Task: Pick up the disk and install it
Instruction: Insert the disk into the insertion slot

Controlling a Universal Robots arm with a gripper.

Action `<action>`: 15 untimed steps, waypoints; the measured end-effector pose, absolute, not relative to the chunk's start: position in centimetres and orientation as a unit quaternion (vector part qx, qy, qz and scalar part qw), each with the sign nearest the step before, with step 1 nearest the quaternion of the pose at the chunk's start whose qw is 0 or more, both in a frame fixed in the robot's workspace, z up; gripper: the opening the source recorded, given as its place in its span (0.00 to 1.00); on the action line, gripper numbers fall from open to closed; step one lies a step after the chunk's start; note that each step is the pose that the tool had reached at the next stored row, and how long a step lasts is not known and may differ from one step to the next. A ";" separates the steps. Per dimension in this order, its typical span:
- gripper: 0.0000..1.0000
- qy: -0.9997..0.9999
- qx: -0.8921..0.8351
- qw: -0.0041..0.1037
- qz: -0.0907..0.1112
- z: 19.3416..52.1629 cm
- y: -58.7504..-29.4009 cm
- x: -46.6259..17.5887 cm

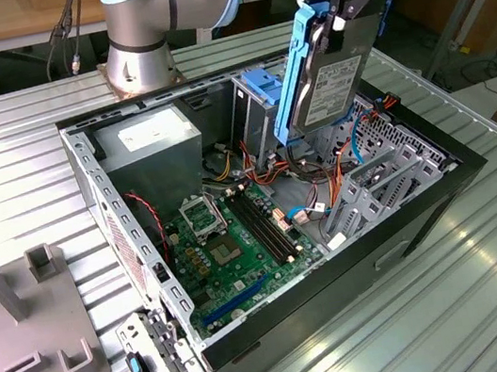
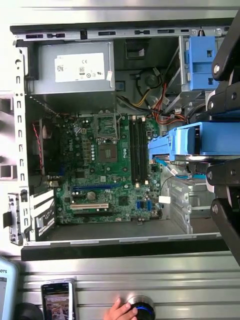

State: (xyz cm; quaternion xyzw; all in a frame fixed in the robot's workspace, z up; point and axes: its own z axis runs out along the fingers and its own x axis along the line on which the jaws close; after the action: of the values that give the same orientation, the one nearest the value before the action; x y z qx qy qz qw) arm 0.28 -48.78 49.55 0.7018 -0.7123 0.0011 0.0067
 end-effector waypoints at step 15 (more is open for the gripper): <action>0.37 -0.712 0.702 0.007 0.001 49.2 -48.8 0.9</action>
State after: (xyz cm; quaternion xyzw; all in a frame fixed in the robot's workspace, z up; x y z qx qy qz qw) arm 0.87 -48.78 49.19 0.7018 -0.7123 0.0011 0.0067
